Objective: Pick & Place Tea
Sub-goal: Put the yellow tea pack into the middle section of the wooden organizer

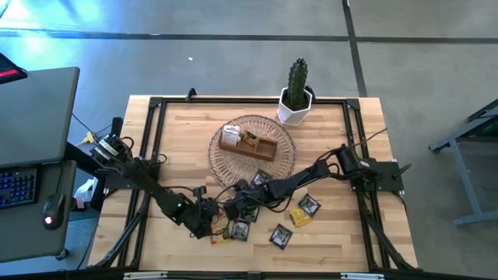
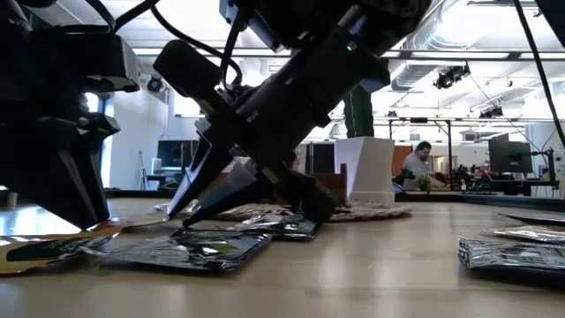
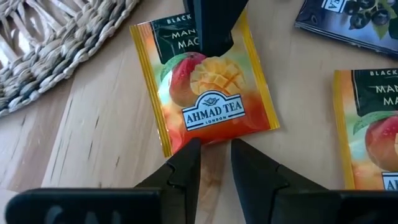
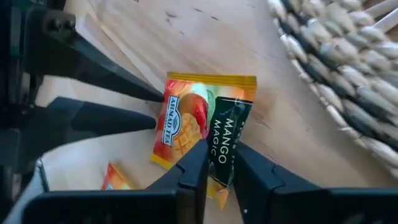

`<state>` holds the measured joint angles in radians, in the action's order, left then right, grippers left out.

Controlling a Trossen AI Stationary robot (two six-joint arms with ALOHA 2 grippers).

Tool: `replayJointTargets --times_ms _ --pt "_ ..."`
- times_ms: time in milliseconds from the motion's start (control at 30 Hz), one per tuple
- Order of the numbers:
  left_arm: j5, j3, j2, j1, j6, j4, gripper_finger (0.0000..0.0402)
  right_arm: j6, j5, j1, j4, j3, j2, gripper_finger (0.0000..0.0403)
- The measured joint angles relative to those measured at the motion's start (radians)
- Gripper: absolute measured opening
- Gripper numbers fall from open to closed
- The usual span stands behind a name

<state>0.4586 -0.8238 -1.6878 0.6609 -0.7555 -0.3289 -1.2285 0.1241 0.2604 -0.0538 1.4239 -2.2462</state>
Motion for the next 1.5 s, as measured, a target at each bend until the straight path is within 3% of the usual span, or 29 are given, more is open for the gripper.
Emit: replayJointTargets --times_ms 133,333,500,667,767,900,1200,1333,1500 --pt "0.000 0.000 0.001 0.000 -0.008 0.000 0.0086 0.059 -0.001 0.000 0.000 -0.001 0.005 0.0007" --pt "0.001 -0.041 0.047 0.008 0.003 -0.022 0.0048 0.134 0.001 0.003 0.054 -0.006 0.060 0.0006" --pt "0.000 -0.096 0.095 0.008 0.028 -0.101 0.0007 0.219 0.017 0.017 0.196 -0.003 0.155 0.0004" --pt "0.051 -0.136 0.148 0.006 0.026 -0.222 0.0007 0.374 0.142 0.003 0.447 -0.004 0.295 0.0002" --pt "0.103 -0.157 0.172 0.006 0.026 -0.260 0.0005 0.551 0.249 -0.033 0.568 -0.003 0.379 0.0002" --pt "0.135 -0.173 0.183 0.006 0.026 -0.269 0.0001 0.796 0.323 -0.115 0.599 -0.002 0.455 0.0001" --pt "0.145 -0.179 0.183 0.006 -0.011 -0.289 0.0001 1.358 0.182 -0.358 0.548 -0.003 0.439 0.0000" --pt "0.161 -0.179 0.183 0.006 -0.060 -0.327 0.0001 1.390 0.138 -0.443 0.533 -0.002 0.441 0.0000" --pt "0.181 -0.179 0.182 0.006 -0.070 -0.372 0.0001 1.453 -0.003 -0.509 0.541 -0.002 0.431 0.0000"
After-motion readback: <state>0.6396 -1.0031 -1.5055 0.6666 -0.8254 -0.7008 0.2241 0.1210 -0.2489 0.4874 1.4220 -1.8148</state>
